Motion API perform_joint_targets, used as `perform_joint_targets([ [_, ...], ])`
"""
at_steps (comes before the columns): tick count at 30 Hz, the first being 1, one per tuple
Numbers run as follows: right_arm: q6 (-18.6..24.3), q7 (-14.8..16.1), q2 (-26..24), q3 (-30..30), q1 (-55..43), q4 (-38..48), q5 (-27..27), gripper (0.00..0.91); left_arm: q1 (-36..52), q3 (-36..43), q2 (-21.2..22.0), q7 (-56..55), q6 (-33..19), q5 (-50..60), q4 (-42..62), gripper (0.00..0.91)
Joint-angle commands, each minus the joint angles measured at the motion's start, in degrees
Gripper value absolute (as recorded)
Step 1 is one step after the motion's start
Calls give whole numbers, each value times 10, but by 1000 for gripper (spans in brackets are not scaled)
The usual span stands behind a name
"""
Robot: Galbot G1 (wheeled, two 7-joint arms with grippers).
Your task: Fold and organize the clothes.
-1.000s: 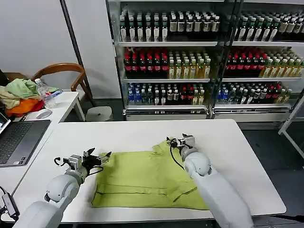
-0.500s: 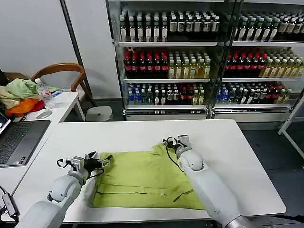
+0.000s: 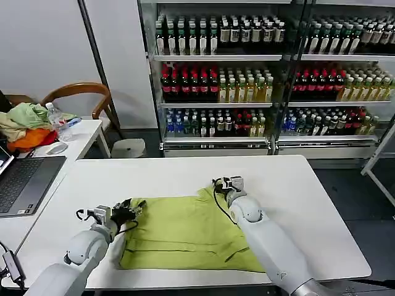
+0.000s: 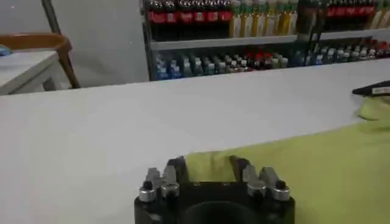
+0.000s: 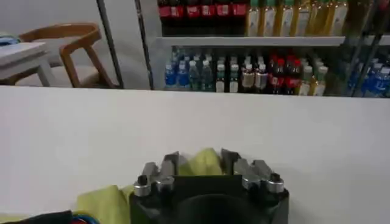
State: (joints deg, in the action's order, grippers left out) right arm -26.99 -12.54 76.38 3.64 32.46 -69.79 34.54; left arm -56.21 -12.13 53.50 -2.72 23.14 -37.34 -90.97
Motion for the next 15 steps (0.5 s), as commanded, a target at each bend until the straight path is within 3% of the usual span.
perform_joint_targets([
  [1, -2, 1, 2, 3, -1, 0, 5, 0, 2, 3, 1, -2, -9, -7, -1, 50],
  [9, -2, 2, -2, -1, 6, -11, 3, 0, 4, 6, 6, 2, -15, -6, 3, 50],
  [15, -7, -7, -25, -10, 33, -81, 5, 0, -16, -2, -3, 3, -25, -7, -23, 50],
])
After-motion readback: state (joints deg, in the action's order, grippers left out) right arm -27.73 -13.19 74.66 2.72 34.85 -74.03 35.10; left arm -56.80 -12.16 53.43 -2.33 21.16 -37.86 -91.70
